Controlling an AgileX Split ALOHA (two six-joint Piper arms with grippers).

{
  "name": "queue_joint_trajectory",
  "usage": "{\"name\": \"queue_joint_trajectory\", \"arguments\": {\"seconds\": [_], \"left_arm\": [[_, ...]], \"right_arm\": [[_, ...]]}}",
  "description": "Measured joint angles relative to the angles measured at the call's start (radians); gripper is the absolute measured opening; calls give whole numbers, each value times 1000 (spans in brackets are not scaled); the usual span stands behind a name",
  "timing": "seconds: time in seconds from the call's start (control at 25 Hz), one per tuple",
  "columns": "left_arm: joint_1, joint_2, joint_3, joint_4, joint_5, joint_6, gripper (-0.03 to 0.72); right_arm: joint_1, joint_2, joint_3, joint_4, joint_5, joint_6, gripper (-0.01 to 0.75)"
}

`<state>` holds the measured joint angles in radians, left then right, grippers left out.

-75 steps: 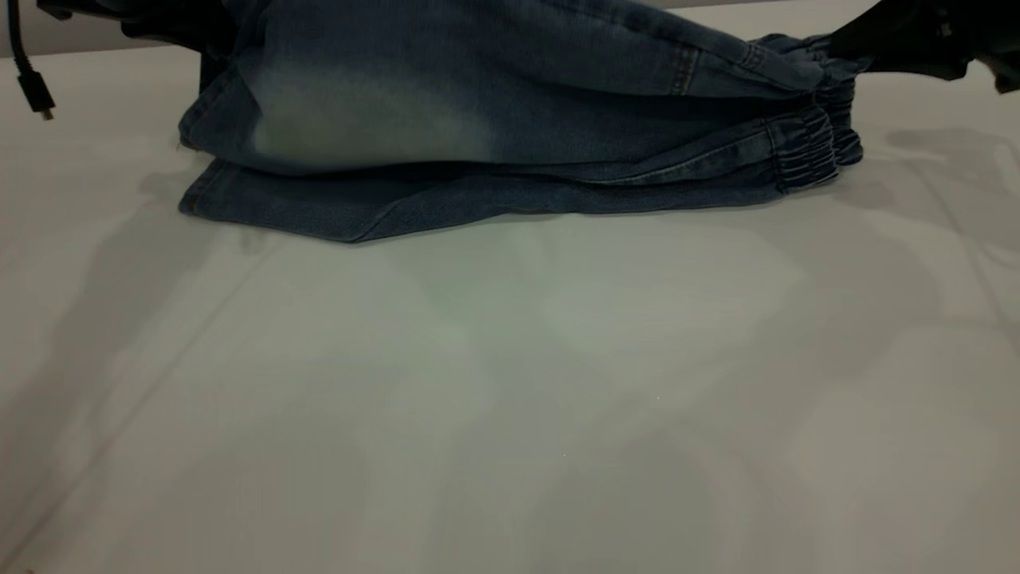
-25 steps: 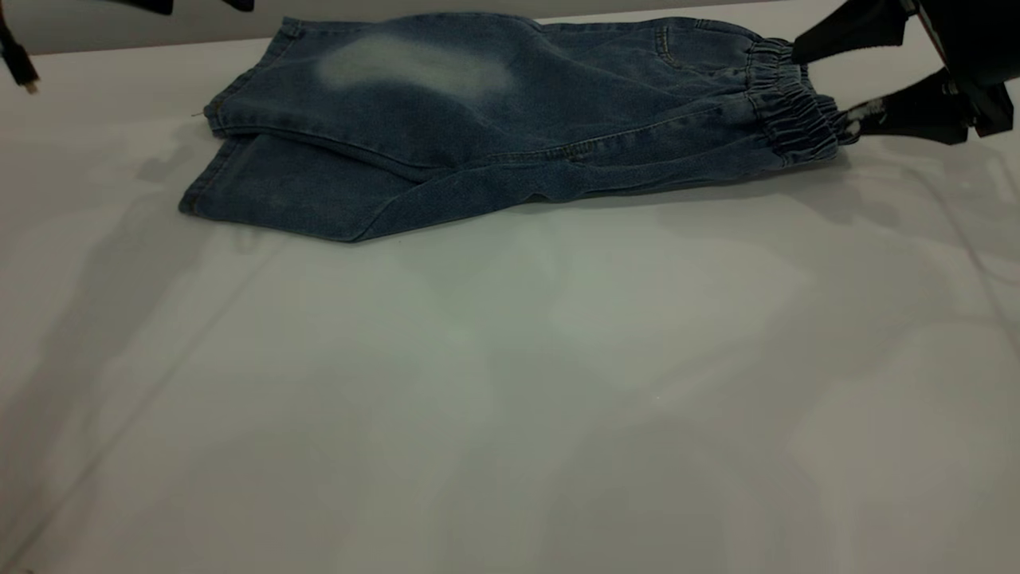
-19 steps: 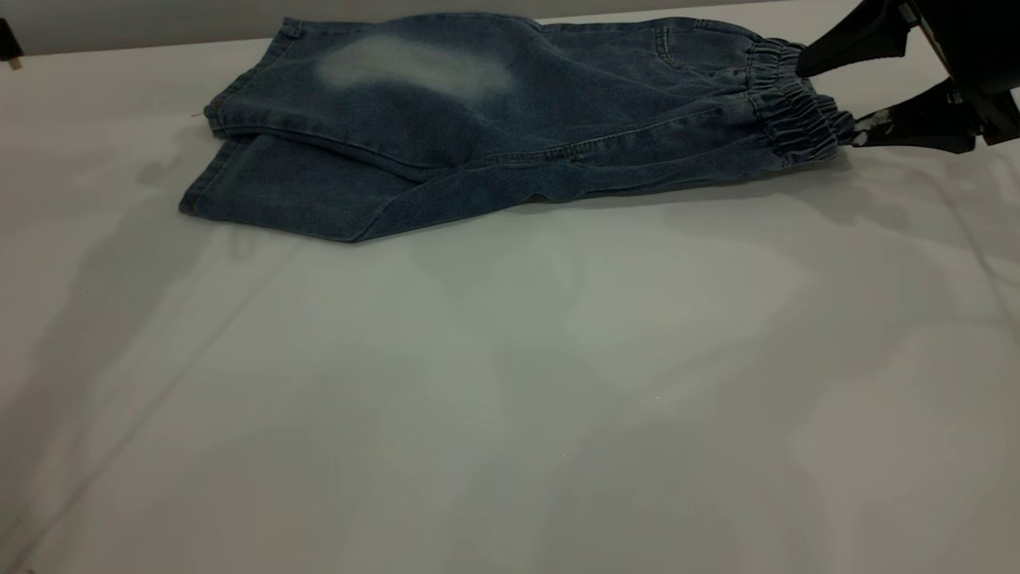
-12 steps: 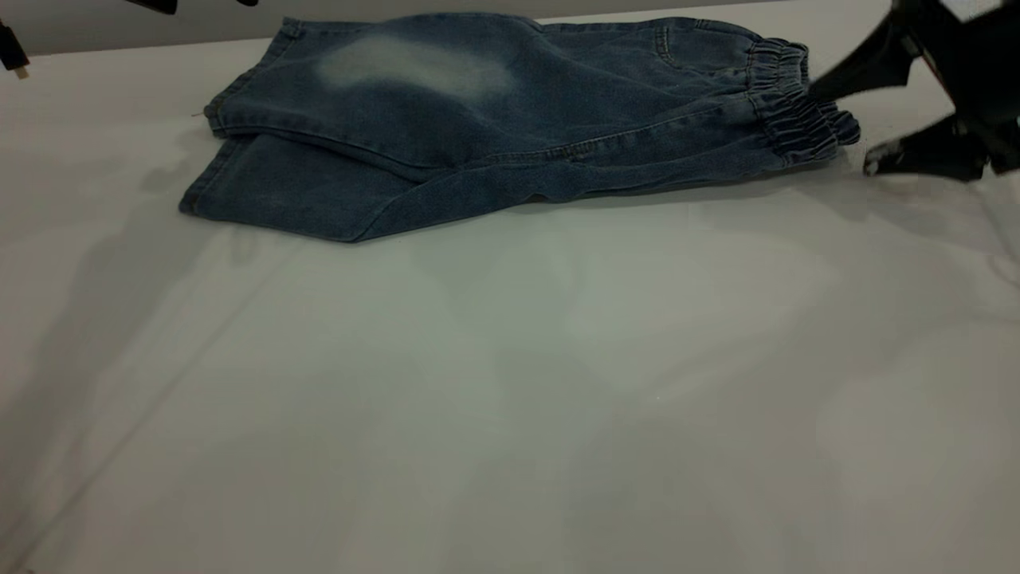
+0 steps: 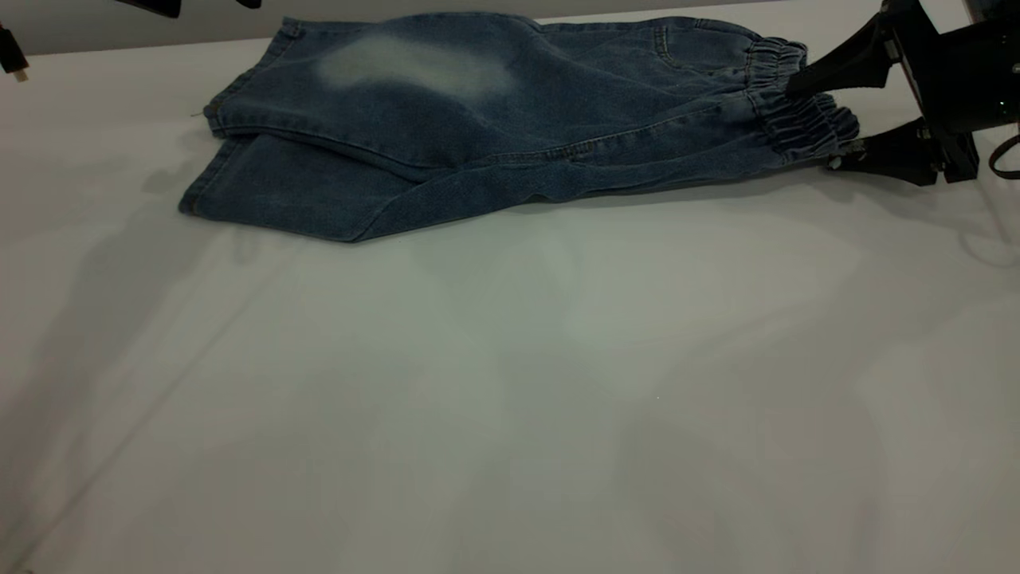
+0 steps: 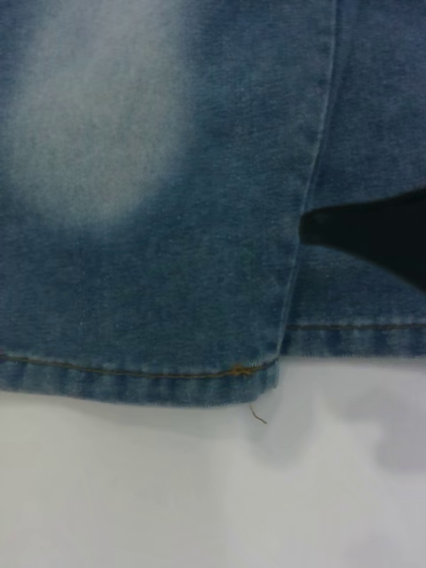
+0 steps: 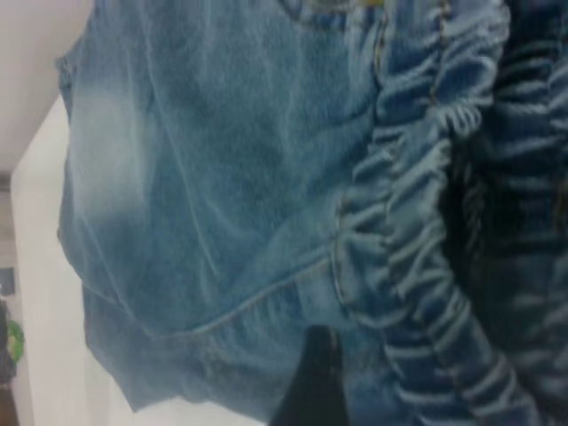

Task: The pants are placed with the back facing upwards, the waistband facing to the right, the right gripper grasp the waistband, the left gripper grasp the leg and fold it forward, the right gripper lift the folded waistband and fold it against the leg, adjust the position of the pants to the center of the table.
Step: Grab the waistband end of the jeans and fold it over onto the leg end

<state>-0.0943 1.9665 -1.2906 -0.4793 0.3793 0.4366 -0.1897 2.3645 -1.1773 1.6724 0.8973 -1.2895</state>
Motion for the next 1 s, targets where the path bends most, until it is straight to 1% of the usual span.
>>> {"name": "queue_joint_trajectory", "arguments": {"seconds": [0.32, 0.44, 0.52, 0.6, 0.72, 0.84, 0.92, 1.0], "left_arm": [[-5, 0, -11, -23, 1, 0, 584], [-23, 0, -32, -23, 14, 0, 584], [-43, 0, -46, -22, 13, 0, 584], [-69, 1, -60, -22, 13, 0, 584], [-105, 9, -84, -19, 18, 0, 584], [-135, 20, -105, -19, 28, 0, 584], [-145, 31, -119, -19, 35, 0, 584], [-150, 46, -136, -18, 38, 0, 584]], "right_arm": [[1, 63, -38, 23, 56, -6, 587], [1, 70, -38, 39, 64, -41, 579], [1, 71, -38, 44, 63, -48, 556], [1, 71, -38, 49, 55, -48, 513], [1, 72, -38, 55, 43, -52, 395], [1, 72, -38, 56, 46, -80, 206], [1, 72, -38, 56, 51, -90, 102], [1, 72, -38, 56, 54, -90, 88]]}}
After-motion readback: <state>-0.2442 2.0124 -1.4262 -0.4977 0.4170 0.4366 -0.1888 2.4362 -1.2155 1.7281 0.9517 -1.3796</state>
